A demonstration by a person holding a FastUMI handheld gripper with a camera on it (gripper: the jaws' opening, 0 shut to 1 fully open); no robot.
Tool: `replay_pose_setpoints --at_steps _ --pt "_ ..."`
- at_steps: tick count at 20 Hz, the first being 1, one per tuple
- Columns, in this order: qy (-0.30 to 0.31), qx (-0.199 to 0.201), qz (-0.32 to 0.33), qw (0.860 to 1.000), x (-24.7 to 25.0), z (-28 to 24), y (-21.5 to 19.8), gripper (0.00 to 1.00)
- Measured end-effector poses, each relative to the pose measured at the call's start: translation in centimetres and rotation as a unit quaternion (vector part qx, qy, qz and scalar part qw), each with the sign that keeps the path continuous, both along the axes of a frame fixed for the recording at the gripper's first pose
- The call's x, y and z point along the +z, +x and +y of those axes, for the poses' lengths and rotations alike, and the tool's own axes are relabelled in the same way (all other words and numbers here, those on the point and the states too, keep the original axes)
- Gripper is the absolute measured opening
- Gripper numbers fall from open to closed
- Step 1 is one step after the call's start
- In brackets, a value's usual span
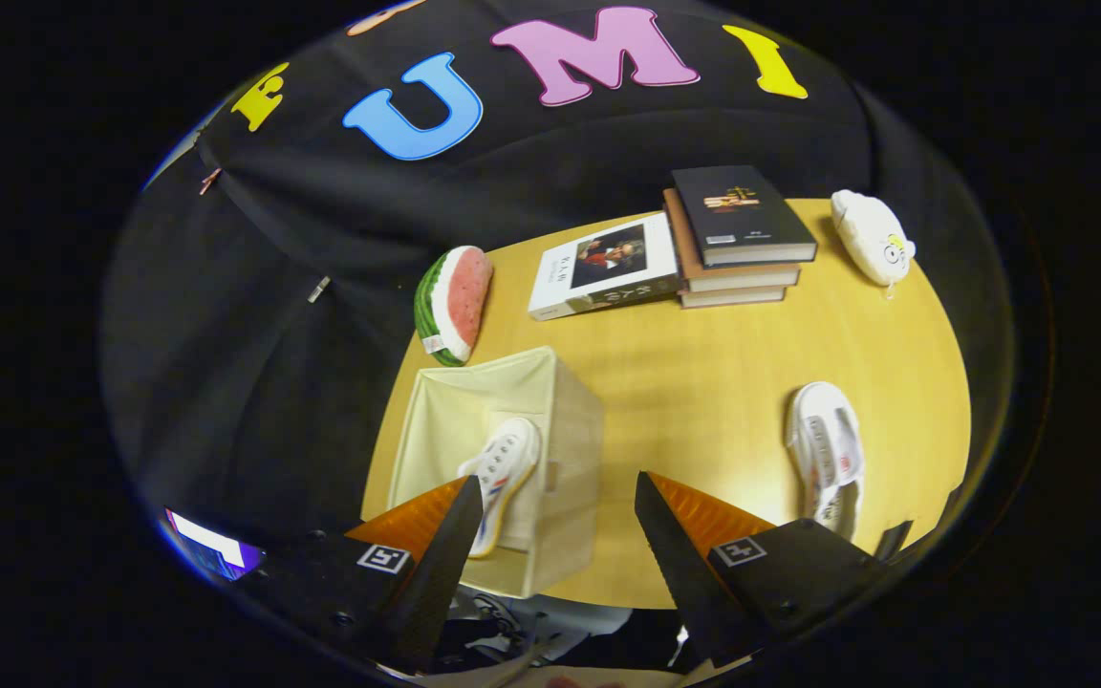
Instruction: Open the storage box then place both shoes into the box .Put the left shoe in first, then the right shoe, with the right side of both shoes facing outward in a uniform manner.
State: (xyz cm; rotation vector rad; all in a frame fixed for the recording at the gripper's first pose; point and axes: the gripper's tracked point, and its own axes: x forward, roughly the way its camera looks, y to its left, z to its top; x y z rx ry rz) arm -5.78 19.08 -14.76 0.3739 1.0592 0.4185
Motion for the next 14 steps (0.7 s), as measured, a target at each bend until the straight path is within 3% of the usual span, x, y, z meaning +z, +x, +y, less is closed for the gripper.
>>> replay_pose_setpoints --at_steps 7,14 --pt "-0.113 -0.009 -0.007 0.994 -8.0 -14.6 -2.2 0.98" --pt "-0.168 -0.006 0.023 0.985 -16.3 -21.4 -3.5 0.98"
